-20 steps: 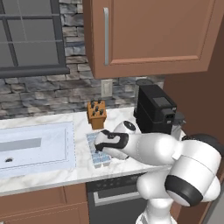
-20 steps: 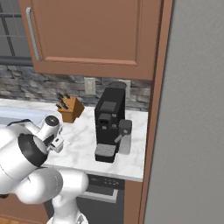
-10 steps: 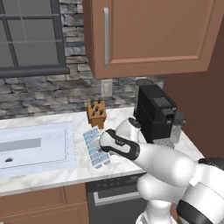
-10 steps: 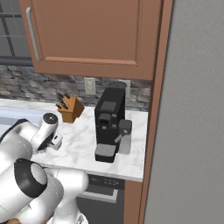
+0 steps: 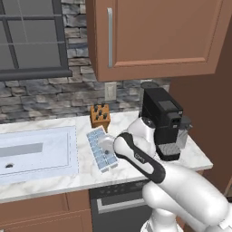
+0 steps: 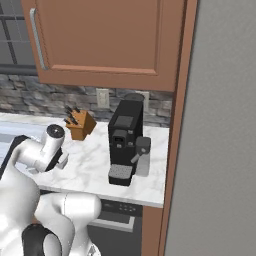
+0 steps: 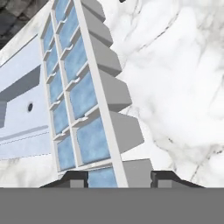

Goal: The ice cube tray has been filled with water. Take the tray and place it in the freezer to make ice. Close the freezer door after placing the tray.

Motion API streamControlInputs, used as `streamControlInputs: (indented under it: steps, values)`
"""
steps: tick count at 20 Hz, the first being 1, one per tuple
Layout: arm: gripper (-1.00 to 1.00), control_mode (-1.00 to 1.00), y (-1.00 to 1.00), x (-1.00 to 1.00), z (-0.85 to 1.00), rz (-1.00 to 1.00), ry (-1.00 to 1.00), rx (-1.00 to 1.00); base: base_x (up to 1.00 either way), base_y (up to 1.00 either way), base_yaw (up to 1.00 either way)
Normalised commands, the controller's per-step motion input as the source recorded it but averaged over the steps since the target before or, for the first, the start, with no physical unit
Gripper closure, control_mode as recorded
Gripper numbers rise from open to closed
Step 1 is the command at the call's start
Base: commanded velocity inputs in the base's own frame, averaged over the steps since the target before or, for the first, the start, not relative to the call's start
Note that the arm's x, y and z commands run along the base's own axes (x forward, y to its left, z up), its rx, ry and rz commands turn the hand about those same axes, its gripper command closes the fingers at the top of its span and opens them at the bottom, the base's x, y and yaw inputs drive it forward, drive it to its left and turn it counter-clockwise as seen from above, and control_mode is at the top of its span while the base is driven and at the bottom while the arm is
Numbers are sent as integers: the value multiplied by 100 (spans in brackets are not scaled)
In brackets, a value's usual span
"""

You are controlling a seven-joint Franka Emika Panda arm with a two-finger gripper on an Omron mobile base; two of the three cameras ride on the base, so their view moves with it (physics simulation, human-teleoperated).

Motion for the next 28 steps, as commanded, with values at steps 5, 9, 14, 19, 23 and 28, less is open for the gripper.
streamControlInputs:
  steps: [5,9,14,19,23,28]
  values:
    - [100,-100,-38,-16,71,-1,0,15,0,0,0]
    - [100,-100,-37,-9,68,-5,0,13,0,0,0]
    - [100,-100,-25,-9,66,-5,0,7,0,0,0]
    - [100,-100,-12,-12,67,-5,5,4,0,0,0]
    - [100,-100,-20,-10,58,-6,9,3,0,0,0]
    - [100,-100,-8,-1,16,-2,4,0,0,0,0]
